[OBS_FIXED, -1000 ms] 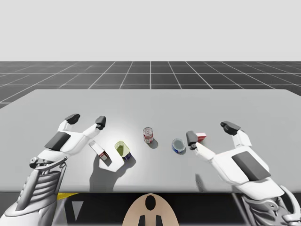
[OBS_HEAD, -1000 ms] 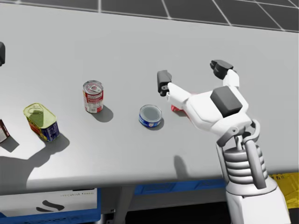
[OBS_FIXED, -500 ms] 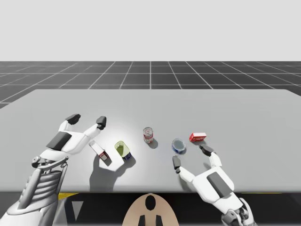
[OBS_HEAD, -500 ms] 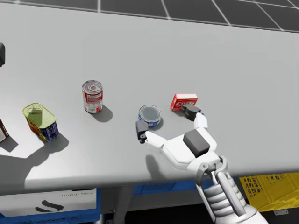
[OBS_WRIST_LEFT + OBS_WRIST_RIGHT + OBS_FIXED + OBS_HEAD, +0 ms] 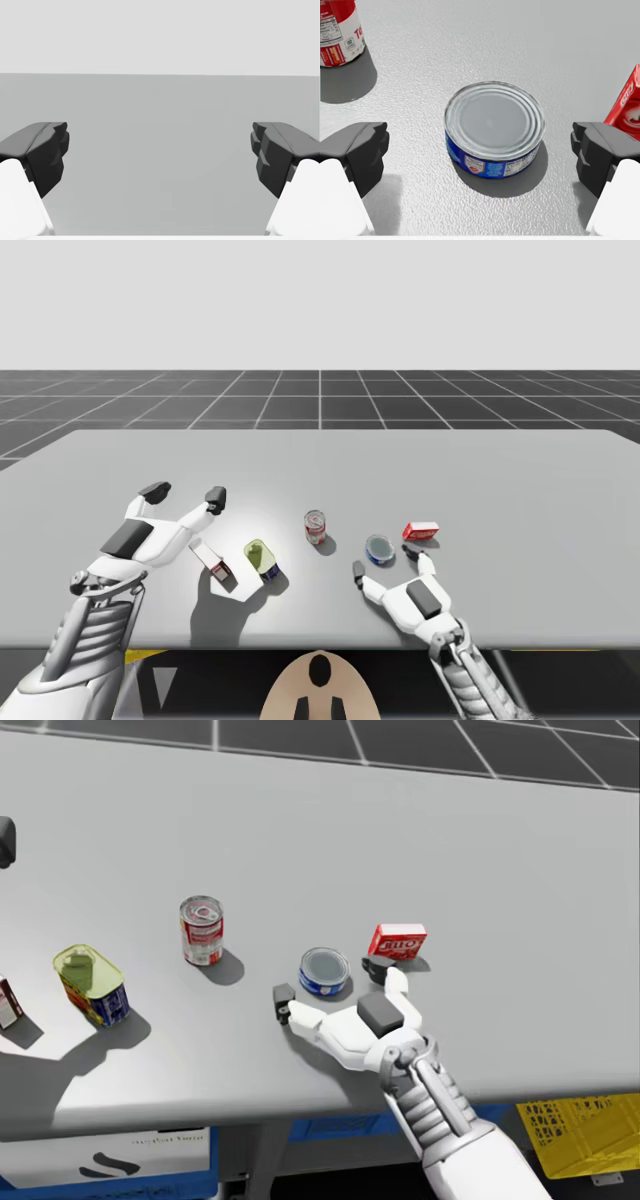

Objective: Lift the tuna fish can off the table.

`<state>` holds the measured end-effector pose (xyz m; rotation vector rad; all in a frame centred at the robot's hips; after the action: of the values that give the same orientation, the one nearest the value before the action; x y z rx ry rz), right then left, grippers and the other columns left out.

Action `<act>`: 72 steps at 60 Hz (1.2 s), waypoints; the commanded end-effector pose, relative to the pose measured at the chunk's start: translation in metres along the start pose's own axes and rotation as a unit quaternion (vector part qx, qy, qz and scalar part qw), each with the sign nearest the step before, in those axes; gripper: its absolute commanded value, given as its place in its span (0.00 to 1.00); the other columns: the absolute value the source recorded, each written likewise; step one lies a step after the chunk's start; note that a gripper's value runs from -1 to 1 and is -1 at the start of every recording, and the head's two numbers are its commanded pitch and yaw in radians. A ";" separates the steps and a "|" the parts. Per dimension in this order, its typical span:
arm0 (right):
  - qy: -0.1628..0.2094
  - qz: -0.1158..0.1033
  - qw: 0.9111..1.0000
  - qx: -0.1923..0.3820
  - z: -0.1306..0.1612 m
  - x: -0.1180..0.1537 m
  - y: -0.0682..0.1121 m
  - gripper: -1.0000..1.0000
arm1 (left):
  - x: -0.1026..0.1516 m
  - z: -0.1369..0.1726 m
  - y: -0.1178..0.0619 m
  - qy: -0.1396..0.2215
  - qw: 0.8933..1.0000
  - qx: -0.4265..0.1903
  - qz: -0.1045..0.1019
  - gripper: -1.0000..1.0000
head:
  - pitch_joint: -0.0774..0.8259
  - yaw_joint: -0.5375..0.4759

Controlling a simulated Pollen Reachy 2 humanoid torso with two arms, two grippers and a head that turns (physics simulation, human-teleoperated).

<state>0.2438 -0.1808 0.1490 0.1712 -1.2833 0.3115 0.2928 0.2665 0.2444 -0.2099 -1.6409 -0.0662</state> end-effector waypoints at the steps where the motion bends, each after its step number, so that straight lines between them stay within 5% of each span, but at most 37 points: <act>1: 0.013 -0.017 1.000 0.000 -0.021 -0.001 0.007 0.00 | -0.001 -0.001 0.000 0.001 1.000 0.000 -0.002 0.00 | 0.87 0.31; 12: 0.019 -0.009 1.000 -0.005 -0.037 0.003 0.003 0.00 | -0.003 -0.001 -0.001 0.003 1.000 0.000 -0.004 0.00 | 0.87 0.31; 25: 0.062 -0.050 0.997 0.018 -0.047 0.000 -0.002 0.00 | -0.004 -0.002 -0.003 0.005 1.000 -0.002 -0.005 0.00 | 0.87 0.31; 30: 0.076 -0.034 0.996 0.040 -0.044 -0.003 -0.002 0.00 | -0.005 -0.002 -0.003 0.005 1.000 -0.003 -0.006 0.00 | 0.87 0.31; 32: 0.069 -0.032 0.996 0.034 -0.043 -0.004 -0.001 0.16 | -0.005 -0.002 -0.003 0.006 1.000 -0.003 -0.006 0.00 | 0.87 0.31; 33: 0.058 -0.033 0.997 0.024 -0.042 -0.004 -0.001 0.70 | -0.005 -0.002 -0.004 0.006 1.000 -0.003 -0.006 0.00 | 0.87 0.31; 35: 0.056 -0.041 0.997 0.030 -0.041 -0.004 -0.001 0.99 | -0.005 -0.002 -0.004 0.006 1.000 -0.002 -0.006 0.00 | 0.87 0.31; 49: 0.067 -0.056 0.995 0.040 -0.041 -0.005 -0.002 1.00 | -0.005 -0.001 -0.004 0.006 1.000 -0.002 -0.007 0.00 | 0.80 0.31; 72: 0.060 -0.063 0.995 0.050 -0.038 -0.007 -0.002 1.00 | -0.007 0.000 -0.006 0.014 1.000 -0.010 -0.005 0.00 | 0.48 0.28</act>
<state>0.2834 -0.1761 0.1432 0.2911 -1.1731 0.3125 0.2933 0.2605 0.2388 -0.2082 -1.6234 -0.0880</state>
